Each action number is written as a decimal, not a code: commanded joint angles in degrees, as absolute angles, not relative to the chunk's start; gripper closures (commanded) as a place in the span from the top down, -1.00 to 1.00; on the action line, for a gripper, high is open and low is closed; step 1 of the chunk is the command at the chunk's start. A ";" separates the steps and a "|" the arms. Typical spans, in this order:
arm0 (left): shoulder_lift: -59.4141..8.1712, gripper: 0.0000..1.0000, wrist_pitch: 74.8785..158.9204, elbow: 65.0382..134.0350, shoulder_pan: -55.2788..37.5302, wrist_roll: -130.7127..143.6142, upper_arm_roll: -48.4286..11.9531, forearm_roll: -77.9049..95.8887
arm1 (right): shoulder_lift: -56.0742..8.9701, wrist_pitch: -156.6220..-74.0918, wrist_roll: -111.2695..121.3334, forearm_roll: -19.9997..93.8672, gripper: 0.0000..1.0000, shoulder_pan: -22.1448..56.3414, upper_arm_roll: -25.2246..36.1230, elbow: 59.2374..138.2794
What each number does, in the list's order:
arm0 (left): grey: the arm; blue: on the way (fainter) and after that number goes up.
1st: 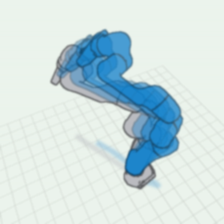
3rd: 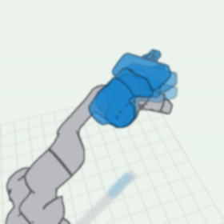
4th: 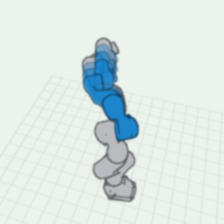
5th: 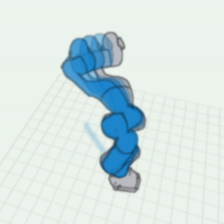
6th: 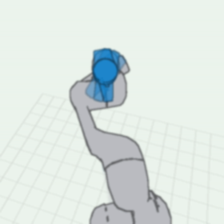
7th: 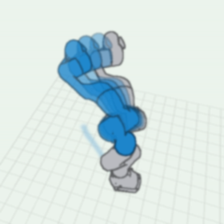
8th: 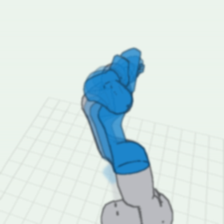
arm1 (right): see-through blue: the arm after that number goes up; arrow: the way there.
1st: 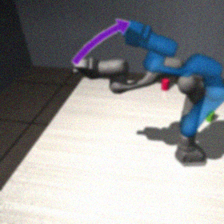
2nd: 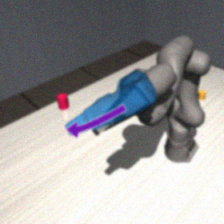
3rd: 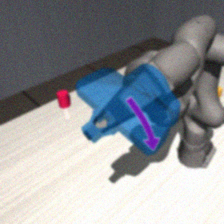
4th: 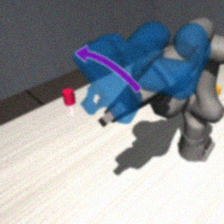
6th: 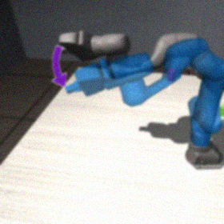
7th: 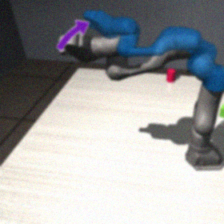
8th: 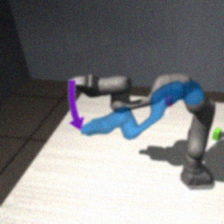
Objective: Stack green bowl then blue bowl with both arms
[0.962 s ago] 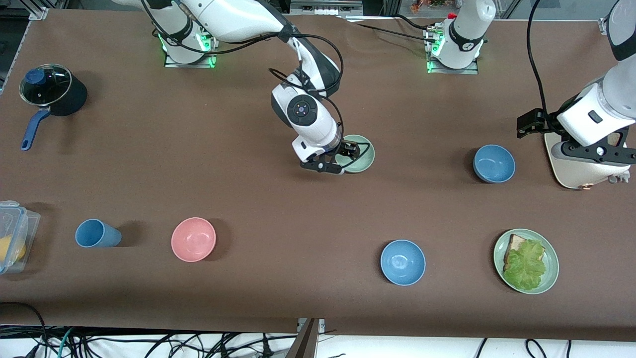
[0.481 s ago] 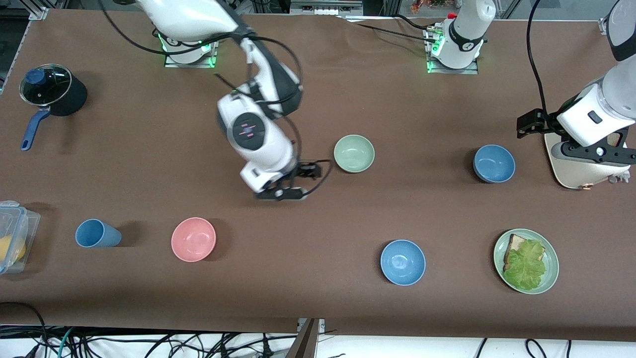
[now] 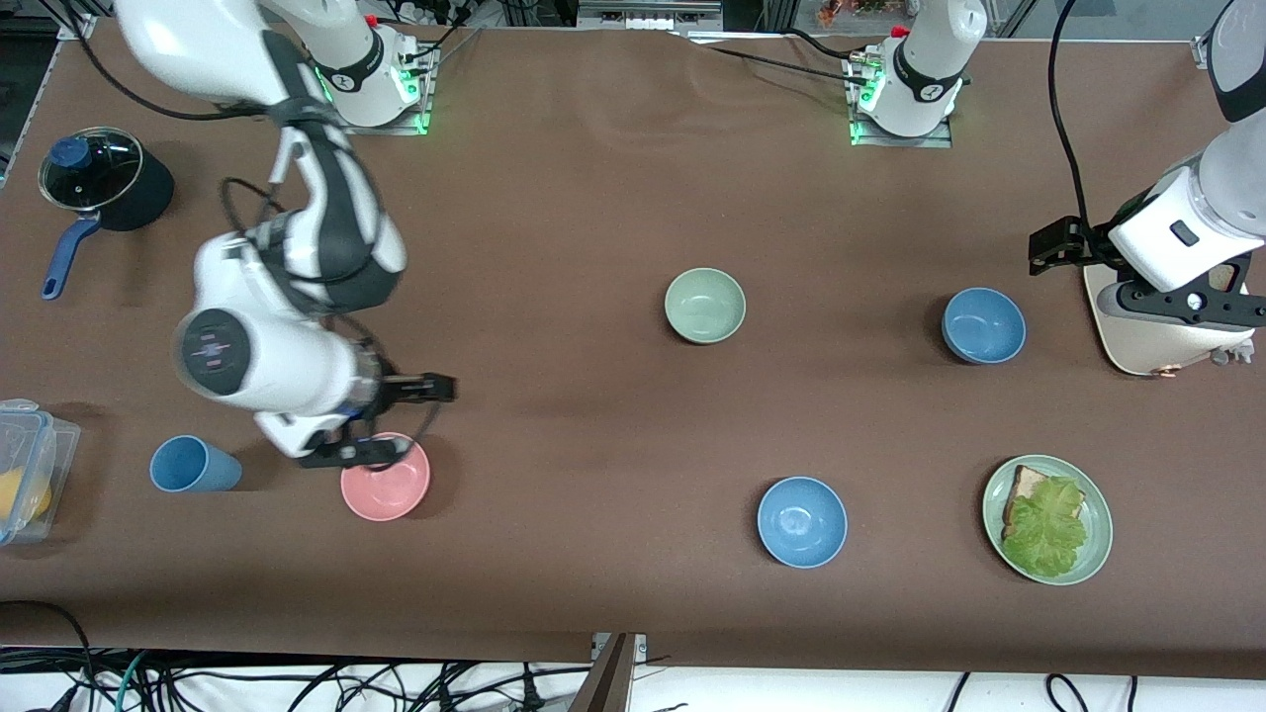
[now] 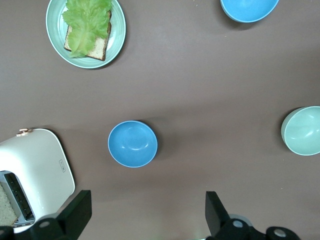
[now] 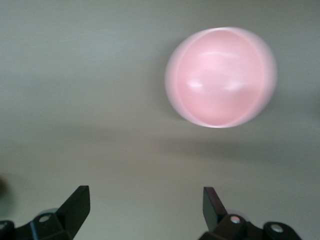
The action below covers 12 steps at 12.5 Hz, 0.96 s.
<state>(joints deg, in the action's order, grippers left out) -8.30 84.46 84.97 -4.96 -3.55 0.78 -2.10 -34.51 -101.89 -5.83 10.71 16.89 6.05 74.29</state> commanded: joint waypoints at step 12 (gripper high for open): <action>-8.96 1.00 84.29 83.50 -4.92 -3.34 0.70 -3.78 | -13.20 -91.76 -3.34 0.09 1.00 7.74 10.37 78.12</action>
<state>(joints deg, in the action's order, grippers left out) -8.42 84.48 84.93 -4.91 -3.55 0.78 -2.10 -17.12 -91.73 -3.62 1.32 9.03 11.29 74.63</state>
